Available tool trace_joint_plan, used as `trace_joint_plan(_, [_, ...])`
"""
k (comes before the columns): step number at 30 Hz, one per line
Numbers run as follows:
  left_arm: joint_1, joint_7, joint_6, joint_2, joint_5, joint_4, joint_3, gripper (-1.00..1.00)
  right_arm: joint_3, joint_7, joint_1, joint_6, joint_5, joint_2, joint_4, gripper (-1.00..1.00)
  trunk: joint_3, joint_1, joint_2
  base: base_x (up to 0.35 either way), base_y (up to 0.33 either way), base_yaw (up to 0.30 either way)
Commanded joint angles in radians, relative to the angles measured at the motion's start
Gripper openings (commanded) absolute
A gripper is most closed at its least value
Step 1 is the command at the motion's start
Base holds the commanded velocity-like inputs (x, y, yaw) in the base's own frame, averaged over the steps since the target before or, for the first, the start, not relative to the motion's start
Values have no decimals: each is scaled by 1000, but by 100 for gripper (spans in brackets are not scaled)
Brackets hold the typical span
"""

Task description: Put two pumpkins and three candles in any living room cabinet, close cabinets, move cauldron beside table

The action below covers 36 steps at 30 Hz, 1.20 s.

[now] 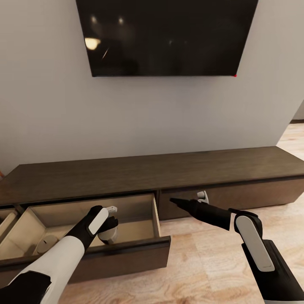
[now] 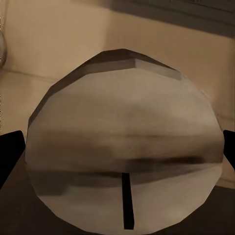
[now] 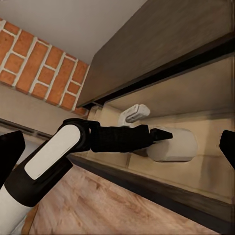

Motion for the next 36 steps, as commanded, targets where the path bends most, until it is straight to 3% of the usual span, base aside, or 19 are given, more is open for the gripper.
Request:
trace_joint_plan(1, [-1, 10, 2, 1, 9, -1, -5, -100, 0, 6, -1, 2, 10, 0, 0, 100, -1, 0, 0, 99, 0, 0])
trace_joint_plan(6, [0, 10, 2, 1, 9, -2, -10, -100, 18, -14, -2, 2, 9, 4, 0, 100, -1, 0, 0, 39, 0, 0])
trace_joint_plan(13, [0, 10, 2, 0, 9, -1, -57, -100, 33, -20, -2, 2, 8, 4, 0, 100, -1, 0, 0, 109, 0, 0])
trace_joint_plan(36, [-1, 8, 3, 0, 9, -1, -63, -100, 34, -20, 0, 2, 6, -1, -1, 100, -5, 0, -1, 48, 0, 0])
